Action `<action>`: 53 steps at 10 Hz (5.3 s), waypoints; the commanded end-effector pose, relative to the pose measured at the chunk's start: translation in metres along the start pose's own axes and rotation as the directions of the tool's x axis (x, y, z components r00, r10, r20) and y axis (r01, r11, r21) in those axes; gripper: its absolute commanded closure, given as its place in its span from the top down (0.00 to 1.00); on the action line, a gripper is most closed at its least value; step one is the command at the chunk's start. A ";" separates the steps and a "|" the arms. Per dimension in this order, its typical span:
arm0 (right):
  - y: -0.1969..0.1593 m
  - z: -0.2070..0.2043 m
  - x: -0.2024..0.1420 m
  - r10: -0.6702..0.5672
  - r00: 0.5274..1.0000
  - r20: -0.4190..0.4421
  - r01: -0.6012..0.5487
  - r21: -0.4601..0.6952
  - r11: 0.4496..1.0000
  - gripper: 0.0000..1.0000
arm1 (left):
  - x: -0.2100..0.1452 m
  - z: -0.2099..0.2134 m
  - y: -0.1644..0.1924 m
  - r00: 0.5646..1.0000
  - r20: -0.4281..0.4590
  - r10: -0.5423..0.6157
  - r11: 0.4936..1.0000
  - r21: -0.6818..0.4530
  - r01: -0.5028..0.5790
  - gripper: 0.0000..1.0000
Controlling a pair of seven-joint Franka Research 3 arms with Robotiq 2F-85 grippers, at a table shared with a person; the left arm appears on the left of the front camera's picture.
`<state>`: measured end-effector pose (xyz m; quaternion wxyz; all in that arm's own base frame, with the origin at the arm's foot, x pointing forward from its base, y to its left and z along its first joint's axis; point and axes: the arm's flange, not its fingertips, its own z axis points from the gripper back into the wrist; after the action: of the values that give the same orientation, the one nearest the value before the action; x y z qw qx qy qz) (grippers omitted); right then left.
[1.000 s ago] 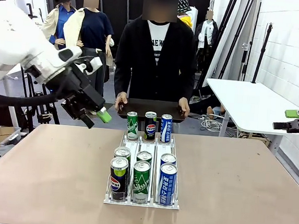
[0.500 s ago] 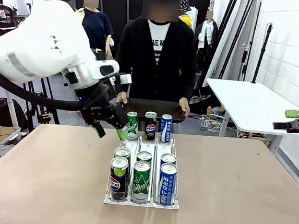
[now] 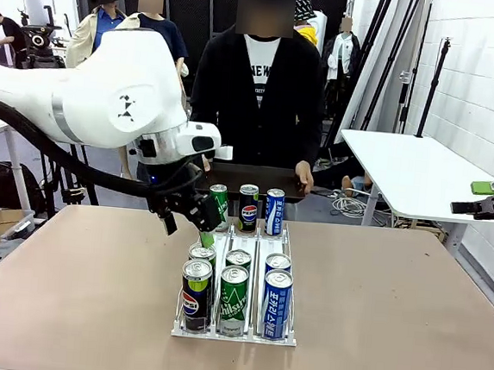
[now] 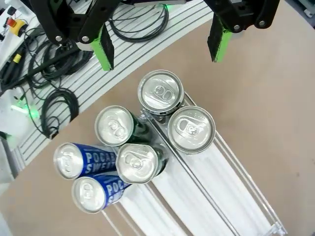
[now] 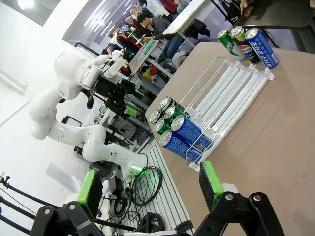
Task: Retrieve and hand over the desired beverage to the person.
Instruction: Pick up a can of the same type that the person held from the Automatic Can Dispenser.
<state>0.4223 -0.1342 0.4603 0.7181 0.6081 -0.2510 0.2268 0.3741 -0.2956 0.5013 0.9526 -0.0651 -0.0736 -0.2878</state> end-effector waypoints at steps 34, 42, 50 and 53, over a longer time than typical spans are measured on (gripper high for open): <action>0.001 -0.001 -0.001 0.012 1.000 0.006 -0.012 0.007 1.000 1.00 | 0.015 -0.106 -0.016 0.995 -0.094 0.018 0.991 0.137 -0.005 0.00; 0.001 -0.001 -0.001 0.012 1.000 0.006 -0.012 0.007 1.000 1.00 | 0.012 -0.100 -0.014 0.995 -0.104 -0.006 0.993 0.116 0.018 0.00; 0.001 -0.001 -0.001 0.012 1.000 0.006 -0.012 0.007 1.000 1.00 | 0.030 -0.025 -0.045 0.989 -0.057 0.136 0.966 0.228 -0.119 0.00; 0.001 -0.001 -0.001 0.012 1.000 0.006 -0.012 0.007 1.000 1.00 | 0.045 0.029 -0.057 0.990 -0.007 0.142 0.959 0.249 -0.136 0.00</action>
<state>0.4223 -0.1342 0.4602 0.7181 0.6081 -0.2511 0.2268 0.3701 -0.3567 0.5234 0.9721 0.0363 -0.0704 -0.2210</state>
